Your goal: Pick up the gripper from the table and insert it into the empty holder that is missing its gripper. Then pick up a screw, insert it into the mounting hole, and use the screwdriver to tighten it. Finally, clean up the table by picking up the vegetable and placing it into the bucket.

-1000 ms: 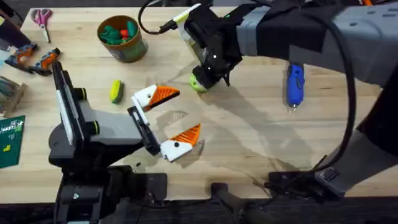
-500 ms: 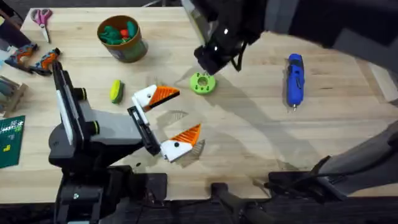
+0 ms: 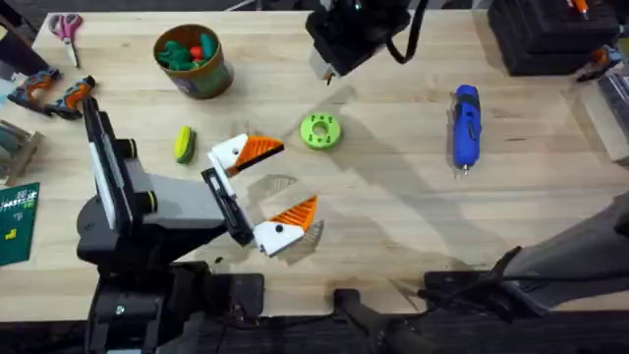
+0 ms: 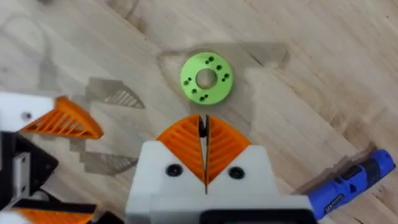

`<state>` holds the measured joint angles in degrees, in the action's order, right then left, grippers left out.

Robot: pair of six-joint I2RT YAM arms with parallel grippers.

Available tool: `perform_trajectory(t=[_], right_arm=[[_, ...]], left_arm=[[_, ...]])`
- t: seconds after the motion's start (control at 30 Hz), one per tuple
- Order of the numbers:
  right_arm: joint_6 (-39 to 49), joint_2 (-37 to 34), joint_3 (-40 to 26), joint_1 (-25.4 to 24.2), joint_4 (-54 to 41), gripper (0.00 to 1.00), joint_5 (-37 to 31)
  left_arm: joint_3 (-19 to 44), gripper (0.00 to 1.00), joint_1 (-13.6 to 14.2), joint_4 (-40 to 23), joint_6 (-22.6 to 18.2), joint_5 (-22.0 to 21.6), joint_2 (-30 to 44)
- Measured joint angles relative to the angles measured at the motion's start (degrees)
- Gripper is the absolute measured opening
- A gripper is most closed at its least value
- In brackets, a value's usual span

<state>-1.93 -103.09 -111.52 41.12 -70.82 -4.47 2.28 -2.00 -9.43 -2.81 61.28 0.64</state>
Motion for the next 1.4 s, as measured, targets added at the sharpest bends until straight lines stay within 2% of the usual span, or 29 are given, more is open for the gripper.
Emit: perform_trajectory(t=[0.13,0.43,0.63,0.83,1.07,1.4], right_arm=[[-0.5,0.1,-2.5,2.3,-2.8,0.006,0.0],[-1.0,3.8,-2.7,8.4,-3.5,0.006,0.2],[-1.1,10.8,-2.8,8.6,-6.8,0.006,0.2],[-1.2,14.8,-1.7,8.6,-6.5,0.006,0.2],[-1.3,14.5,3.9,8.6,-0.5,0.006,1.5],[1.8,13.6,4.4,10.1,1.9,0.006,5.0]], left_arm=[[0.0,0.985,0.0,0.0,0.0,0.0,0.0],[0.0,0.985,0.0,0.0,0.0,0.0,0.0],[0.0,0.985,0.0,0.0,0.0,0.0,0.0],[0.0,0.985,0.0,0.0,0.0,0.0,0.0],[0.0,0.985,0.0,0.0,0.0,0.0,0.0],[0.0,0.987,0.0,0.0,0.0,0.0,0.0]])
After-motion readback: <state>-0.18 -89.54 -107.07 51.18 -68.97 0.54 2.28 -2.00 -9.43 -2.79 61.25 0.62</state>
